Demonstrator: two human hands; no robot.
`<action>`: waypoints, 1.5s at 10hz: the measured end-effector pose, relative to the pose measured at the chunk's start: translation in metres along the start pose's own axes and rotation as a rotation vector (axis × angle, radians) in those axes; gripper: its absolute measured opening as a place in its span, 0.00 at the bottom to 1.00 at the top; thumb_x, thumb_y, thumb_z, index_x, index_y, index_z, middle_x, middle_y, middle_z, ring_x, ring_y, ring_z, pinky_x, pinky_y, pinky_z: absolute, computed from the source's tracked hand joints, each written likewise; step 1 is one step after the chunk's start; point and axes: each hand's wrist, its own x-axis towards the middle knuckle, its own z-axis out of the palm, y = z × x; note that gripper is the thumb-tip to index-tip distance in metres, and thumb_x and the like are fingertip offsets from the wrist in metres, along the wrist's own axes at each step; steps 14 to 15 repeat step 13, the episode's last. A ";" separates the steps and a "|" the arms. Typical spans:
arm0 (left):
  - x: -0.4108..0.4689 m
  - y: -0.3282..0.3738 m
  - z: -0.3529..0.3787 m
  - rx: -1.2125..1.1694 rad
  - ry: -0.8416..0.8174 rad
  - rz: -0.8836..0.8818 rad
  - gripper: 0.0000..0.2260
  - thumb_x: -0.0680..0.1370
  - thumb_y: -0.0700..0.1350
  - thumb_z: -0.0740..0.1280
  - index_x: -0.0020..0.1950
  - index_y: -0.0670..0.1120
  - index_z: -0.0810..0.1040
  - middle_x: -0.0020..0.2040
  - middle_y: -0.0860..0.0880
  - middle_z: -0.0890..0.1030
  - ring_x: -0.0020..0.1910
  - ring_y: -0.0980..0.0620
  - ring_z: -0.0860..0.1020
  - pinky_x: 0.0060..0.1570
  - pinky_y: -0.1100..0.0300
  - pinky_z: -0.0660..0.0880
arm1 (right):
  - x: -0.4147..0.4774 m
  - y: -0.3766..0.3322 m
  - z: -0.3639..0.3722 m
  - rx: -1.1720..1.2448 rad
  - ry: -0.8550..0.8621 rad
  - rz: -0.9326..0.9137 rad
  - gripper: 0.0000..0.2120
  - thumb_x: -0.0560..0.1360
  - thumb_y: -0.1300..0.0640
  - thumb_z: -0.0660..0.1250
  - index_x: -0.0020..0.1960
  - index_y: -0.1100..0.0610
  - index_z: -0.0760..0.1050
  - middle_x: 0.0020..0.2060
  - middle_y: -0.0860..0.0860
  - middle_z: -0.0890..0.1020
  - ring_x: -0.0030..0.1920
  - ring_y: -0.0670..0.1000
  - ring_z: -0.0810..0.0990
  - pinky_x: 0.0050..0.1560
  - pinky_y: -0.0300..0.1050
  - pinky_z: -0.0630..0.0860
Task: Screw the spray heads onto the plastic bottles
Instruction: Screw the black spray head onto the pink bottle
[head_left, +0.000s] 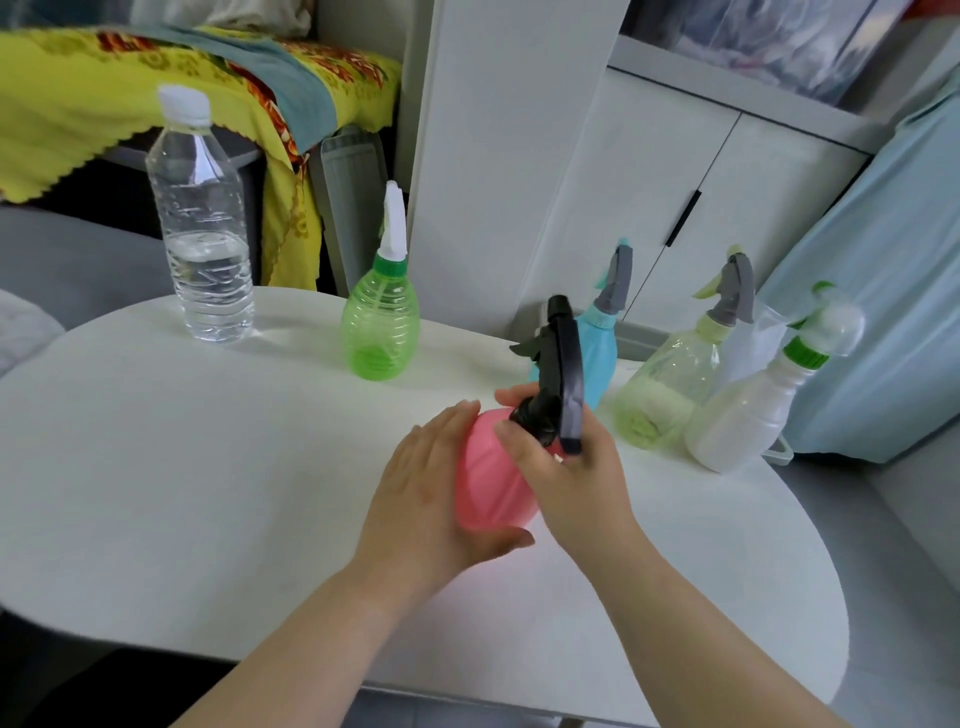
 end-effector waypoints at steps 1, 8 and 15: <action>0.004 -0.013 -0.010 0.035 0.045 0.041 0.44 0.59 0.66 0.68 0.69 0.47 0.61 0.66 0.56 0.60 0.65 0.60 0.56 0.67 0.61 0.47 | 0.033 -0.006 -0.003 -0.009 0.108 -0.048 0.06 0.69 0.62 0.68 0.44 0.54 0.76 0.37 0.40 0.78 0.35 0.29 0.75 0.37 0.20 0.67; 0.012 -0.064 0.007 0.504 -0.255 -0.200 0.28 0.74 0.61 0.52 0.71 0.51 0.51 0.76 0.52 0.50 0.74 0.54 0.46 0.71 0.53 0.40 | 0.162 0.038 0.035 -0.271 0.149 0.079 0.18 0.69 0.54 0.68 0.56 0.57 0.67 0.41 0.46 0.74 0.44 0.50 0.72 0.46 0.43 0.66; 0.011 -0.059 0.004 0.529 -0.282 -0.226 0.27 0.75 0.61 0.52 0.71 0.52 0.52 0.75 0.52 0.51 0.74 0.55 0.47 0.71 0.53 0.40 | 0.134 0.031 0.016 -0.221 0.095 0.160 0.34 0.72 0.46 0.64 0.71 0.59 0.55 0.70 0.55 0.65 0.68 0.53 0.65 0.58 0.39 0.60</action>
